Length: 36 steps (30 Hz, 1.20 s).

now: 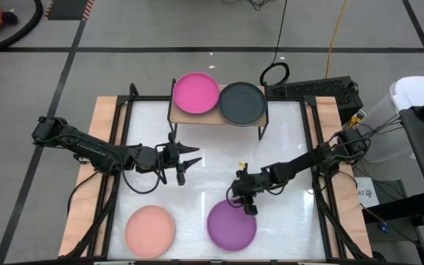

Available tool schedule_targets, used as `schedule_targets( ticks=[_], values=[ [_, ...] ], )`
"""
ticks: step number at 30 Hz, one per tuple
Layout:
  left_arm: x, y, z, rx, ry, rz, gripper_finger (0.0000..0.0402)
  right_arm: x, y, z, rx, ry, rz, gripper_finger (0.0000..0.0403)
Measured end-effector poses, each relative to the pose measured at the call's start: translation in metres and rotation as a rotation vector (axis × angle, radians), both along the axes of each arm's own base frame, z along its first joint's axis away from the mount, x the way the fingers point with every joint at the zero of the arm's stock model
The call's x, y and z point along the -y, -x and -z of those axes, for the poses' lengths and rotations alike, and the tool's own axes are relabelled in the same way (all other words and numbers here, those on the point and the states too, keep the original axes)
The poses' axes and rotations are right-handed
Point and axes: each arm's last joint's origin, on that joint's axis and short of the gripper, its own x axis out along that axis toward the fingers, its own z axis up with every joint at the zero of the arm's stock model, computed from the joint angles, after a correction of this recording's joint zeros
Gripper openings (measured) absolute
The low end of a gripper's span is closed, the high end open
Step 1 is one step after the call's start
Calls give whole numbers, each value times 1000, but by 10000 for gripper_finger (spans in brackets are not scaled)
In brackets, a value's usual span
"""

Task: Place and stack plates onto a shelf
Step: Stack the purple plate on top of the pink plate on the shelf

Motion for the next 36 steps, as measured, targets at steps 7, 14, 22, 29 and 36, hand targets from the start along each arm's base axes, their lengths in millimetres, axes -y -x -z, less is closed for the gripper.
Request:
schedule_targets(
  ticks=[7, 14, 22, 29, 36],
  values=[
    [0, 0, 0, -2, 4, 0, 165, 0, 0, 0, -3, 5, -3, 90],
    [0, 1, 3, -20, 36, -17, 165, 1, 0, 0, 21, 55, -48, 9],
    [-2, 21, -7, -72, 14, -66, 165, 15, -4, 0, 22, 80, 72, 3],
    [0, 68, -3, -43, -30, -213, 165, 38, -7, -21, 128, 182, 262, 1],
    [-12, 110, 32, 178, 75, -245, 165, 75, -8, -90, 524, 254, 497, 1]
  ],
)
